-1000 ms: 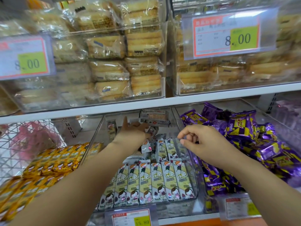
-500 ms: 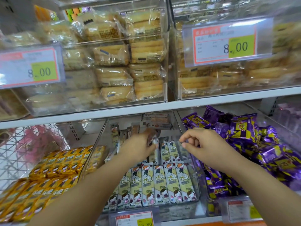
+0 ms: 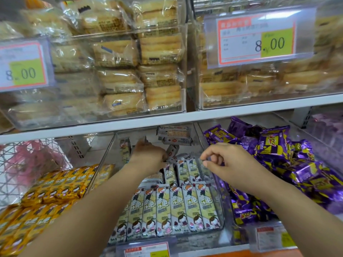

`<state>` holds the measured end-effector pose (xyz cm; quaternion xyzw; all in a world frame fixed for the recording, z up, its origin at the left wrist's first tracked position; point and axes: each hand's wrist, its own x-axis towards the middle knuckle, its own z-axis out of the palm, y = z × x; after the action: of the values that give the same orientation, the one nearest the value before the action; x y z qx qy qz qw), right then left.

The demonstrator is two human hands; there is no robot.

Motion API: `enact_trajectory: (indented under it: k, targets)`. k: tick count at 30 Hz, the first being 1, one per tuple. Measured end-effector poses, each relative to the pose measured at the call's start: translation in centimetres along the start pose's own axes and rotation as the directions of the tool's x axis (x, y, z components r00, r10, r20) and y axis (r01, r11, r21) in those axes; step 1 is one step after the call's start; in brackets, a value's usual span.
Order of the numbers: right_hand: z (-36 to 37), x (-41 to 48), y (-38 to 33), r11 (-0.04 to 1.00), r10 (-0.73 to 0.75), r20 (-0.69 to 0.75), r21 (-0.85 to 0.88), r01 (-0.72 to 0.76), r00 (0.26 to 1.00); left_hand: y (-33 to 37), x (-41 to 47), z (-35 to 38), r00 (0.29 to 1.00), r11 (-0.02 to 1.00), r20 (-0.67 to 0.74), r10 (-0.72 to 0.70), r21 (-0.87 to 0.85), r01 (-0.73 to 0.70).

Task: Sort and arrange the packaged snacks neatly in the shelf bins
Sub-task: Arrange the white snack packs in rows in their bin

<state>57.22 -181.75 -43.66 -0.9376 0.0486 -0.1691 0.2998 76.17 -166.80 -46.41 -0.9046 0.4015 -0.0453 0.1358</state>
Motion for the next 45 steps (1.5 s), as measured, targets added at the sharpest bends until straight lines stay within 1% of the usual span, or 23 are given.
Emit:
enact_trajectory:
  k: [1,3,10,14,17,19,20,22,23,25,27,29,33,35,37,39,40,42,43,45]
  targets:
    - [0.0,0.0,0.0,1.0,0.003,0.0,0.0,-0.003,1.0,0.2,0.2,0.2,1.0,0.999,0.016,-0.001,0.054,0.001]
    - [0.0,0.0,-0.1,1.0,0.005,0.001,0.005,-0.005,1.0,0.6,0.6,0.4,0.999,0.994,0.037,-0.016,0.105,0.012]
    - [0.0,0.0,-0.1,1.0,0.008,0.007,0.013,-0.008,1.0,1.2,1.5,0.8,0.997,0.989,0.042,-0.068,0.131,0.062]
    - [0.0,0.0,0.0,1.0,-0.004,-0.006,0.001,0.004,1.0,0.8,1.6,1.6,0.996,0.996,-0.011,-0.084,0.012,0.084]
    - [0.1,-0.1,0.0,1.0,-0.008,-0.009,0.0,0.008,1.0,1.1,1.1,1.8,0.99,0.997,-0.128,-0.066,0.028,0.07]
    - [0.0,-0.2,-0.1,1.0,-0.009,-0.01,0.01,0.01,1.0,1.2,0.7,1.8,0.973,0.993,-0.208,-0.099,-0.076,0.085]
    - [0.0,-0.2,-0.1,1.0,-0.01,-0.01,0.012,0.01,1.0,1.2,0.5,1.8,0.953,0.986,-0.281,-0.113,-0.149,0.072]
    - [-0.1,-0.3,-0.1,1.0,-0.009,-0.006,0.015,0.009,1.0,0.8,0.0,2.0,0.887,0.962,-0.443,-0.13,-0.273,0.005]
    - [-0.1,-0.3,-0.2,1.0,-0.01,-0.003,0.017,0.01,1.0,0.5,-0.1,2.1,0.849,0.952,-0.509,-0.141,-0.306,-0.026]
    - [-0.1,-0.3,-0.1,1.0,-0.011,-0.001,0.009,0.011,1.0,-0.1,-0.4,2.3,0.793,0.956,-0.593,-0.141,-0.29,-0.047]
    - [-0.1,-0.3,-0.1,1.0,-0.003,0.001,0.004,0.003,1.0,-0.5,-0.8,2.2,0.75,0.963,-0.645,-0.143,-0.266,-0.045]
    - [-0.1,-0.3,-0.2,1.0,0.004,0.0,0.01,-0.004,1.0,-0.8,-1.2,1.6,0.7,0.956,-0.694,-0.167,-0.287,-0.057]
    - [-0.1,-0.4,-0.2,1.0,0.005,0.004,0.002,-0.005,1.0,-1.3,-2.1,-0.3,0.626,0.904,-0.704,-0.334,-0.428,0.001]
    - [-0.1,-0.4,-0.3,1.0,0.007,0.001,0.002,-0.007,1.0,-1.6,-2.4,-1.0,0.61,0.831,-0.659,-0.44,-0.556,-0.002]
    - [-0.1,-0.4,-0.3,1.0,0.006,-0.001,0.003,-0.006,1.0,-1.3,-2.6,-1.4,0.634,0.719,-0.576,-0.516,-0.694,-0.046]
    - [-0.1,-0.4,-0.3,1.0,0.007,0.002,0.0,-0.007,1.0,-0.4,-2.7,-1.8,0.708,0.599,-0.476,-0.521,-0.795,-0.094]
    - [-0.1,-0.4,-0.3,1.0,0.007,0.003,-0.003,-0.007,1.0,0.3,-2.7,-2.0,0.763,0.531,-0.399,-0.508,-0.843,-0.087]
    - [-0.1,-0.4,-0.3,1.0,0.006,-0.003,-0.004,-0.006,1.0,1.8,-2.4,-2.1,0.865,0.389,-0.249,-0.435,-0.919,-0.069]
    - [-0.1,-0.4,-0.2,1.0,0.007,-0.006,-0.004,-0.007,1.0,2.5,-2.0,-1.9,0.899,0.337,-0.198,-0.391,-0.94,-0.06]
    - [-0.1,-0.4,-0.2,1.0,0.006,-0.005,-0.005,-0.006,1.0,3.7,-1.4,-2.0,0.938,0.268,-0.125,-0.323,-0.963,-0.036]
